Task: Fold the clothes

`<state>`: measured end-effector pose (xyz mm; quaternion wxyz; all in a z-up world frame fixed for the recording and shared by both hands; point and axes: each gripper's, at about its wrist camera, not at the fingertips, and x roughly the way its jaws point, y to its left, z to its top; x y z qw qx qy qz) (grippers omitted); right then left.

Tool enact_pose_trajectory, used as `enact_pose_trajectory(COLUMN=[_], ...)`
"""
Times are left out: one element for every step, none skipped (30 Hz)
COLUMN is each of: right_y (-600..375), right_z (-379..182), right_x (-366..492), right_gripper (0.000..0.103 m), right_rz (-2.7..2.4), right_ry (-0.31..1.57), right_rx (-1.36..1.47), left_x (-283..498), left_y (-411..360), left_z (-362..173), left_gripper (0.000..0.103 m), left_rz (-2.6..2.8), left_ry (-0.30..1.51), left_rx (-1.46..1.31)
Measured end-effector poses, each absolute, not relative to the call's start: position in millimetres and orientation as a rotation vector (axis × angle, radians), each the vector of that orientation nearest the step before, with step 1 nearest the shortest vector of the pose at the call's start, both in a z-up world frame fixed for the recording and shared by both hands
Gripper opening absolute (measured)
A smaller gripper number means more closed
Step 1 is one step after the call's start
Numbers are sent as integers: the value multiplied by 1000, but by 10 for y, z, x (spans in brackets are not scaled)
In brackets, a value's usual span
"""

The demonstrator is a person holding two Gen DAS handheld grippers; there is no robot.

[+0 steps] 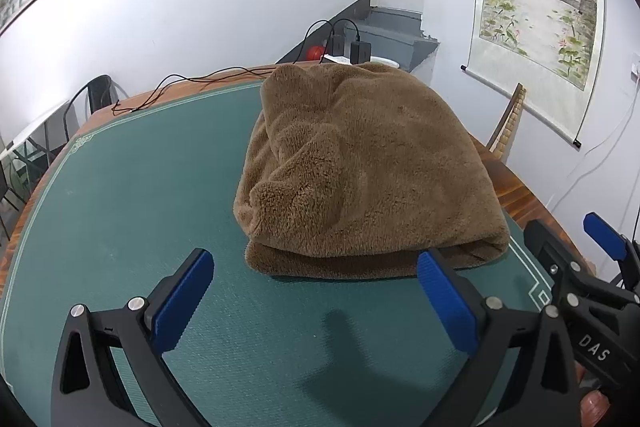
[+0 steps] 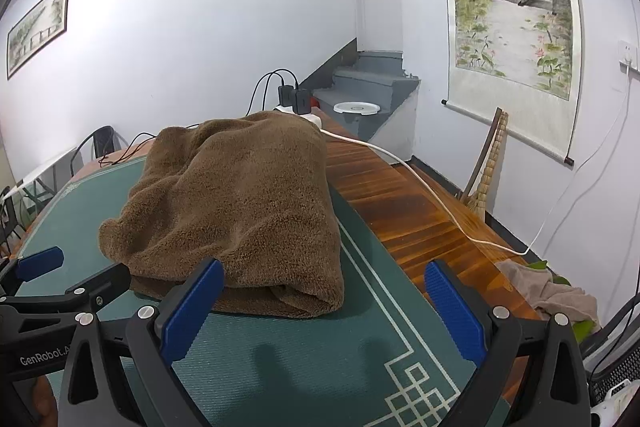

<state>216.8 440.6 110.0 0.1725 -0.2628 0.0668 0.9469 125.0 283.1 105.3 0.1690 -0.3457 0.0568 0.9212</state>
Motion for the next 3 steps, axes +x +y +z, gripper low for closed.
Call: enact_pose_trajectory(right_y=[4405, 4404, 4403], right_z=[1097, 1095, 1093], right_x=[2165, 2163, 2161], right_gripper=[102, 102, 102], right_rz=[2687, 2687, 2688], right_ry=[190, 190, 190], right_rx=[-747, -749, -750], left_x=[1245, 1240, 1235], left_y=[2830, 2829, 2828], left_z=[1046, 1040, 1033], left_gripper=[102, 102, 102], left_rz=[2617, 2615, 2613], left_ry=[159, 158, 156], left_rx=[-987, -992, -997])
